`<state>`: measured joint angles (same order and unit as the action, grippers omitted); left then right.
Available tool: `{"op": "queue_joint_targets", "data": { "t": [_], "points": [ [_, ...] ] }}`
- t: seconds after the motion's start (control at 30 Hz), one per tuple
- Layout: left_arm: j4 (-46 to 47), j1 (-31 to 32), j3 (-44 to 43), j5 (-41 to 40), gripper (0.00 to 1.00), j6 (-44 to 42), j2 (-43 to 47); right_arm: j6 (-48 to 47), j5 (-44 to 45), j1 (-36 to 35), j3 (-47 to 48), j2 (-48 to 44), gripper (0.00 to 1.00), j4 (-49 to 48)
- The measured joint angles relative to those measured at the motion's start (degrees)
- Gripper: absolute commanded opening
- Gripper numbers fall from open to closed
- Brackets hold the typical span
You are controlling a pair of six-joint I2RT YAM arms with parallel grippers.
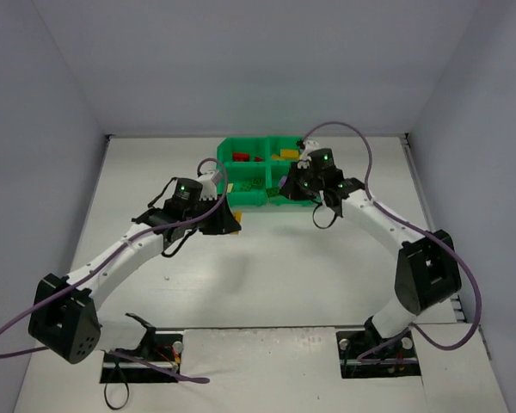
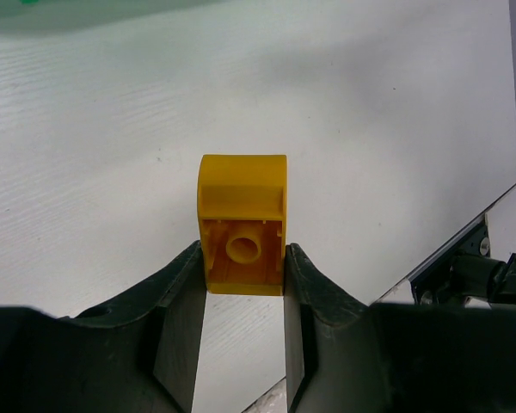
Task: Sort the legos into containers by color
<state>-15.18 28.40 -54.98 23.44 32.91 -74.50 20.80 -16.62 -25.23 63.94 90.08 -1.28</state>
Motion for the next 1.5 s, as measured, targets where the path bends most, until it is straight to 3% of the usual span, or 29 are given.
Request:
{"op": "queue_joint_targets", "data": {
  "t": [0.23, 0.57, 1.33, 1.43, 1.5],
  "points": [
    [-2.10, -0.81, 3.32, -1.77, 0.00, 0.07, 4.74, -2.56, -0.39, -0.61, 16.61, 12.57, 0.00, -1.51],
    [-4.00, -1.11, 4.66, -3.50, 0.00, 0.52, 11.30, -3.13, -0.81, -1.88, 26.14, 25.22, 0.00, -0.68],
    [-7.37, -1.11, 6.51, -5.42, 0.00, 0.87, 15.47, -2.71, -0.81, -2.62, 29.11, 29.70, 0.02, -1.53],
    [-7.50, -1.11, 6.51, -5.42, 0.00, 0.85, 15.47, -2.58, -0.81, -2.62, 29.11, 29.73, 0.08, -1.55],
    [-7.63, -1.11, 6.51, -5.42, 0.00, 0.85, 15.47, -2.34, -0.83, -2.62, 29.11, 29.73, 0.20, -1.53]
  ]
}}
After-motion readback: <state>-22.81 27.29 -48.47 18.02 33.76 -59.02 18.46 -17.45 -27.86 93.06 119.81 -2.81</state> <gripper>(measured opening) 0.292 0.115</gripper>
